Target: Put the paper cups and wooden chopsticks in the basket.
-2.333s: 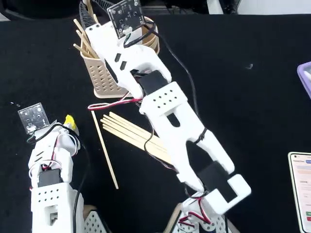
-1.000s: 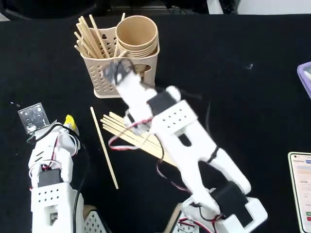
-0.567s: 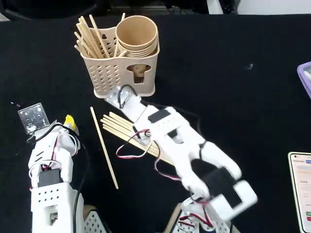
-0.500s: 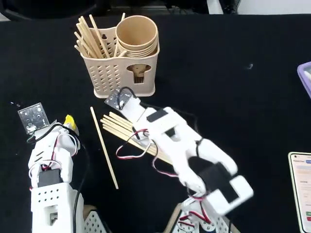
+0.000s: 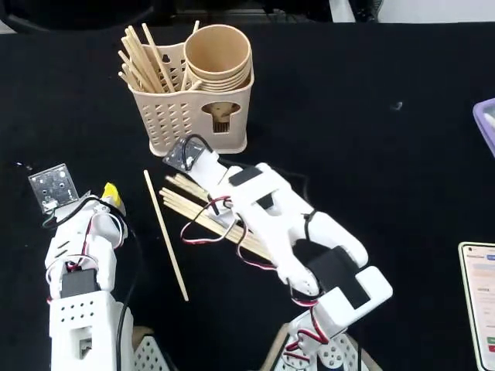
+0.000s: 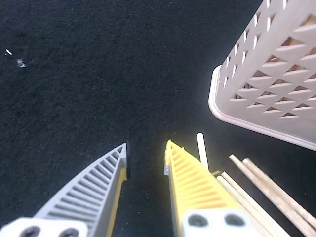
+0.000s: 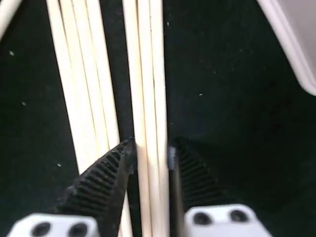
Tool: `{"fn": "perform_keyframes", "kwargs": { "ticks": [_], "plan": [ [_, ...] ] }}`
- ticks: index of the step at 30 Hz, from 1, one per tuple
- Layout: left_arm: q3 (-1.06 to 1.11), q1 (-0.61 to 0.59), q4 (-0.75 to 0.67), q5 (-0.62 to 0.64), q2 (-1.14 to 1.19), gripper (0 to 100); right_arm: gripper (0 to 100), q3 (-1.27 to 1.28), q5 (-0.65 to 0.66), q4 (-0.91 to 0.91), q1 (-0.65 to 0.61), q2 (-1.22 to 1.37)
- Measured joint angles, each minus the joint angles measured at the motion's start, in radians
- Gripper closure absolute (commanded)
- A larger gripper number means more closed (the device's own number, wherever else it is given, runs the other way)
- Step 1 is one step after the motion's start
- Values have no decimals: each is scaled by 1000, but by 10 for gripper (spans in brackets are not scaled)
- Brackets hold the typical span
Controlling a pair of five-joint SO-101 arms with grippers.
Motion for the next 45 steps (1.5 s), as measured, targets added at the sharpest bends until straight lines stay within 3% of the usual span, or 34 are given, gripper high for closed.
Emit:
{"fn": "perform_keyframes", "kwargs": {
  "ticks": [8,13,23,30,45],
  "plan": [
    [0,0,0,0,0,866,987,5,21,161,3,-86],
    [0,0,0,0,0,866,987,38,48,218,84,-193],
    [0,0,0,0,0,866,977,150,146,221,230,-255],
    [0,0,0,0,0,866,831,150,152,221,279,-256],
    [0,0,0,0,0,866,845,150,152,190,279,-255]
  ]
}}
